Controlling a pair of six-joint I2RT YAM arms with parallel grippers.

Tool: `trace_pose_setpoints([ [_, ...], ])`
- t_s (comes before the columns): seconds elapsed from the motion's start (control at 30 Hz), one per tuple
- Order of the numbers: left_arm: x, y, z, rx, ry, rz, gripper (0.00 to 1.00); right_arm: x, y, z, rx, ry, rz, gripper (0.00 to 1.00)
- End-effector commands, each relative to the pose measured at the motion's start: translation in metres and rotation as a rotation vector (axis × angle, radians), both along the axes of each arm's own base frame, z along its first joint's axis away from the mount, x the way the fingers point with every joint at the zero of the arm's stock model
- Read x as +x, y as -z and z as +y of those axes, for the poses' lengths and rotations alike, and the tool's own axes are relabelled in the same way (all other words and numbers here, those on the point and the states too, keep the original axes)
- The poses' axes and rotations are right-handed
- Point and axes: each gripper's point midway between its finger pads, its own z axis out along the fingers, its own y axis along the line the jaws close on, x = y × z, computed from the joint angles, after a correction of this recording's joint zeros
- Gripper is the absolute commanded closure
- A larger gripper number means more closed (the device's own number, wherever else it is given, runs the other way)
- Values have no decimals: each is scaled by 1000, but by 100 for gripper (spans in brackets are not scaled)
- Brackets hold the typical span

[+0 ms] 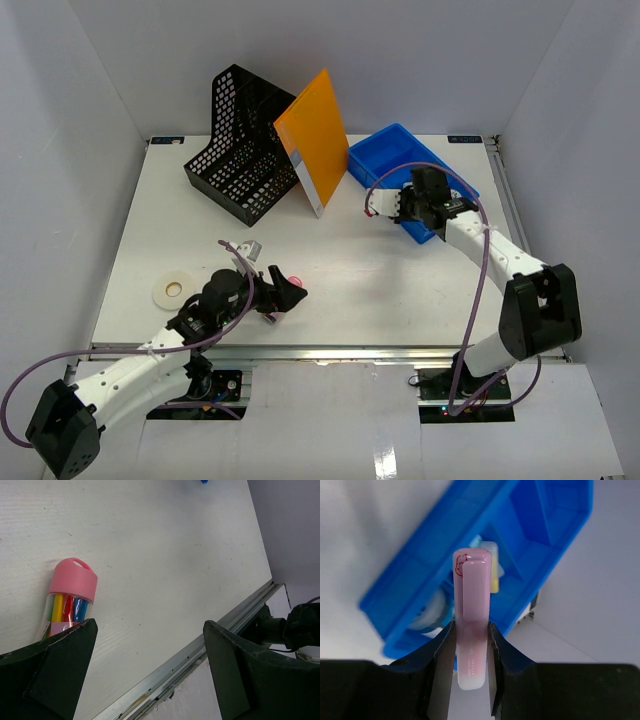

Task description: Organize the desk

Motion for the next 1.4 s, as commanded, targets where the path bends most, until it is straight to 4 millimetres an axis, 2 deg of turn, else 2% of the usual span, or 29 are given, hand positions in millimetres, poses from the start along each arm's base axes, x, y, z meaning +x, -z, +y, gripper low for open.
trace_pose_setpoints([
  [0.0,3,-2,0,6,5,-21,2,60,-24,-28,-147,-7,-156,92],
  [0.07,4,1,0,25,7,-16,2,82,-14,-36,-187,-3,-152,92],
  [0.17,5,2,-1,36,10,-13,2,114,-12,-45,-231,13,-166,92],
  [0.23,6,2,-2,41,9,-12,2,129,-7,-49,-277,-11,-168,92],
  [0.4,7,7,-2,48,9,-1,2,145,13,-42,-336,-93,-151,92],
  [0.53,9,10,-4,66,13,12,2,149,24,-40,-350,-118,-138,83],
  [0.7,15,9,-3,123,3,29,2,142,35,-42,-339,-127,-113,63],
  [0.8,20,7,-2,169,-2,40,2,140,29,-44,-303,-101,-119,52],
  [0.9,27,1,-3,213,0,45,2,138,20,-46,-254,-64,-130,49],
  [1.07,33,-3,-1,293,-3,79,2,132,-11,-49,-134,7,-150,46],
  [1.13,33,3,2,336,-7,111,2,127,-20,-50,-83,33,-149,45],
  [1.23,36,6,10,399,-36,144,2,108,-47,-38,105,81,-139,45],
  [1.3,34,12,15,445,-42,185,2,81,-62,-20,297,103,-67,45],
  [1.37,33,20,18,491,-40,221,2,46,-65,2,479,96,63,45],
])
